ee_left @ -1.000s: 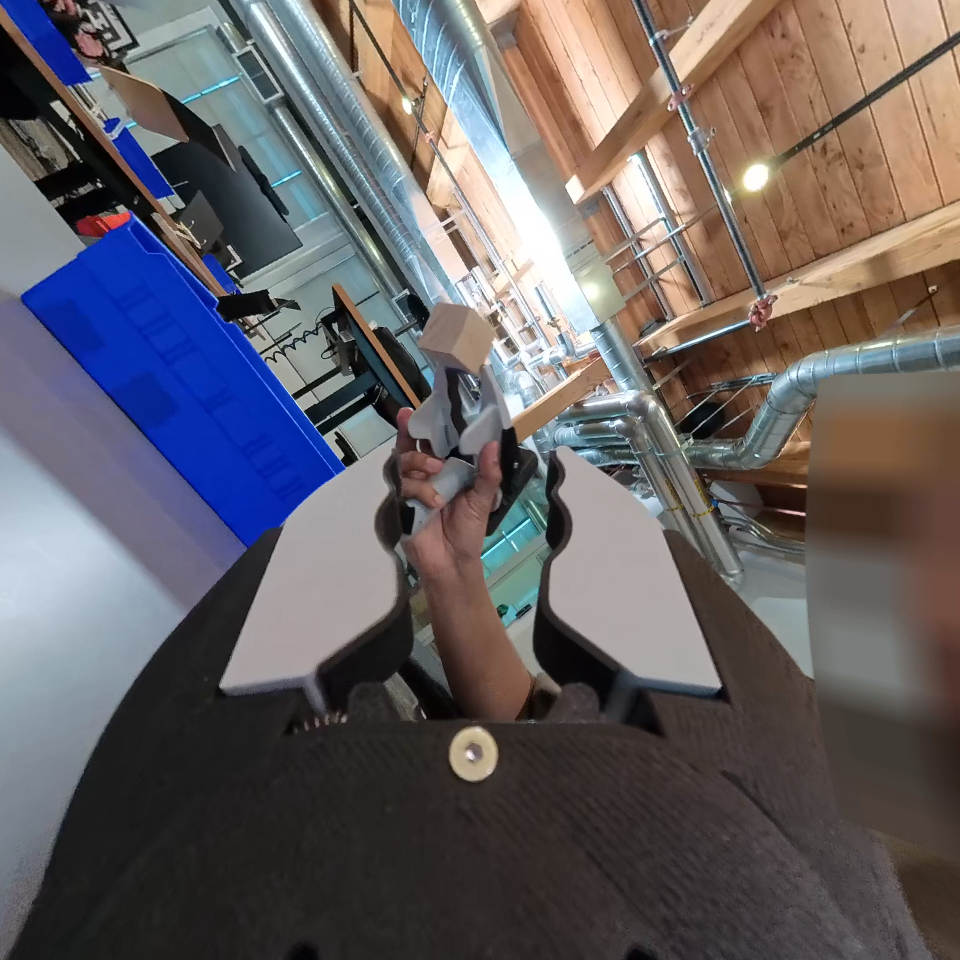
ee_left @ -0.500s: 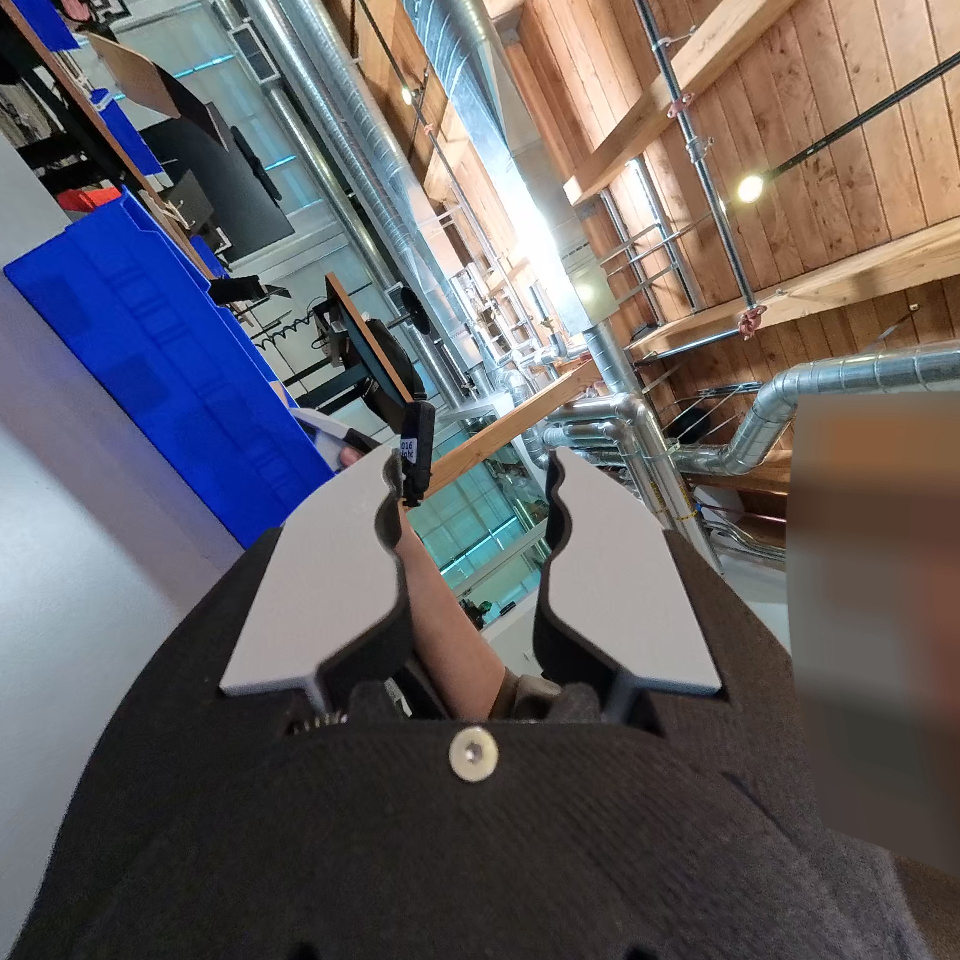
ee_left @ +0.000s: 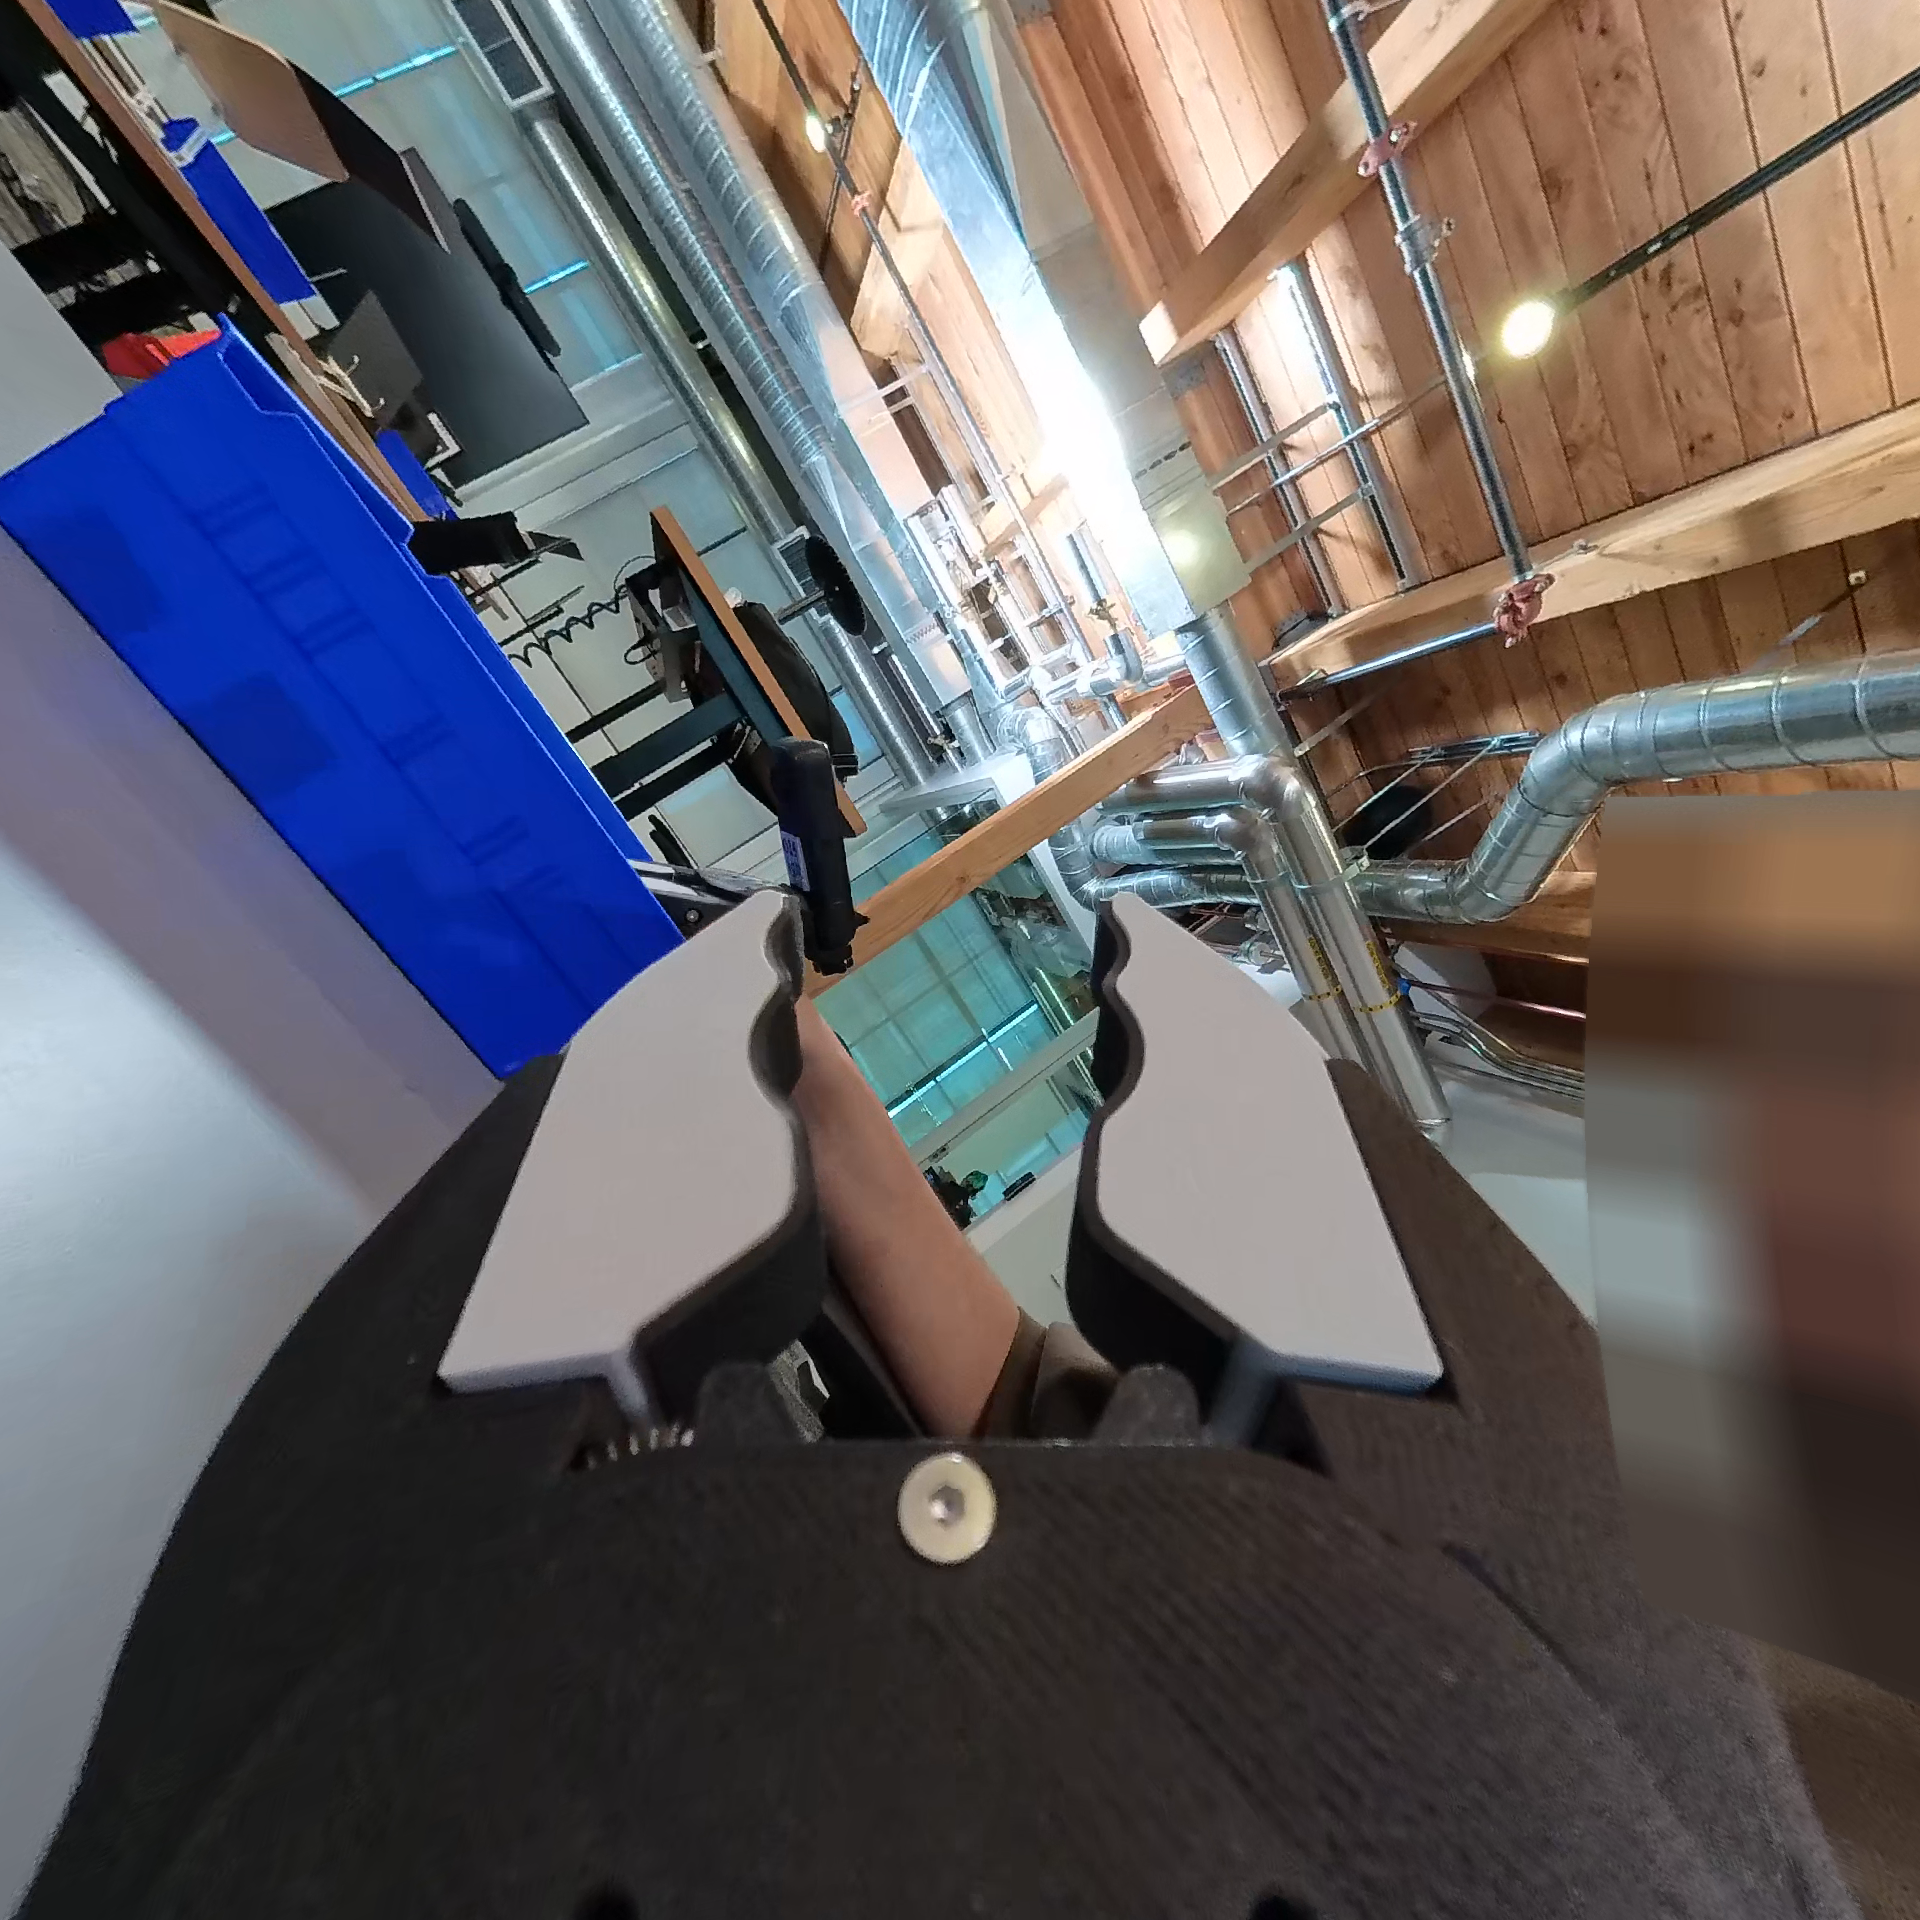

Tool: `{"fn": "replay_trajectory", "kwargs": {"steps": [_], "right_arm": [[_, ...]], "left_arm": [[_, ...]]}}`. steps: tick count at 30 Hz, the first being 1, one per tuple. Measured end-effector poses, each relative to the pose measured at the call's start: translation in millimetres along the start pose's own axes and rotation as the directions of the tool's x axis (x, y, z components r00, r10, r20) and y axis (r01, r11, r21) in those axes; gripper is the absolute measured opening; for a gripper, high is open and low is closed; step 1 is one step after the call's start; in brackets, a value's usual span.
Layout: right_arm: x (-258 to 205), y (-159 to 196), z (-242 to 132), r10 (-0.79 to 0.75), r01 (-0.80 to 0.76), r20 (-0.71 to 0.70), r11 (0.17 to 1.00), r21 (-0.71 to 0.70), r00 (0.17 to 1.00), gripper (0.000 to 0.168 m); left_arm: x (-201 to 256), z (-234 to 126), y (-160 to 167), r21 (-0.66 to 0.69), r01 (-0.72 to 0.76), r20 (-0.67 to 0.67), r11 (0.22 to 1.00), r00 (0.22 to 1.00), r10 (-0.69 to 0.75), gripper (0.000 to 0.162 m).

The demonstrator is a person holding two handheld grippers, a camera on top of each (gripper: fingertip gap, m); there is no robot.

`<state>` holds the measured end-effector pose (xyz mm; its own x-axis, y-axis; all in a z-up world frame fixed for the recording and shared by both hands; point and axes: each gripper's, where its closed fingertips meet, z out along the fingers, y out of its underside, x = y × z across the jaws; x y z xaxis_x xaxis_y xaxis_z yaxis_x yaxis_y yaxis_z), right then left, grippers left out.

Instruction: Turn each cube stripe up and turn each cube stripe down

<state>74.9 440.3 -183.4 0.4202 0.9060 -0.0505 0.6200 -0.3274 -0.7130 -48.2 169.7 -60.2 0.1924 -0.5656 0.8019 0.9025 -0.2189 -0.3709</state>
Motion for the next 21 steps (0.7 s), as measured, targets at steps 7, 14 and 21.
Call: {"fn": "replay_trajectory", "kwargs": {"steps": [7,14,21], "right_arm": [[-5,-4,-6,0.017,-0.02,0.074,0.999,0.04,0.997,0.04],[18,-18,-24,0.205,-0.233,0.177,0.96,0.155,0.963,0.044],[50,-8,-20,0.142,-0.131,-0.075,0.981,0.141,0.987,0.001]], "left_arm": [[-1,1,2,-0.015,0.007,0.002,1.0,1.0,-0.007,0.054],[-2,0,2,-0.016,0.012,0.005,1.0,1.0,-0.012,0.054],[-4,0,2,-0.017,0.021,0.011,1.0,1.0,-0.021,0.054]]}}
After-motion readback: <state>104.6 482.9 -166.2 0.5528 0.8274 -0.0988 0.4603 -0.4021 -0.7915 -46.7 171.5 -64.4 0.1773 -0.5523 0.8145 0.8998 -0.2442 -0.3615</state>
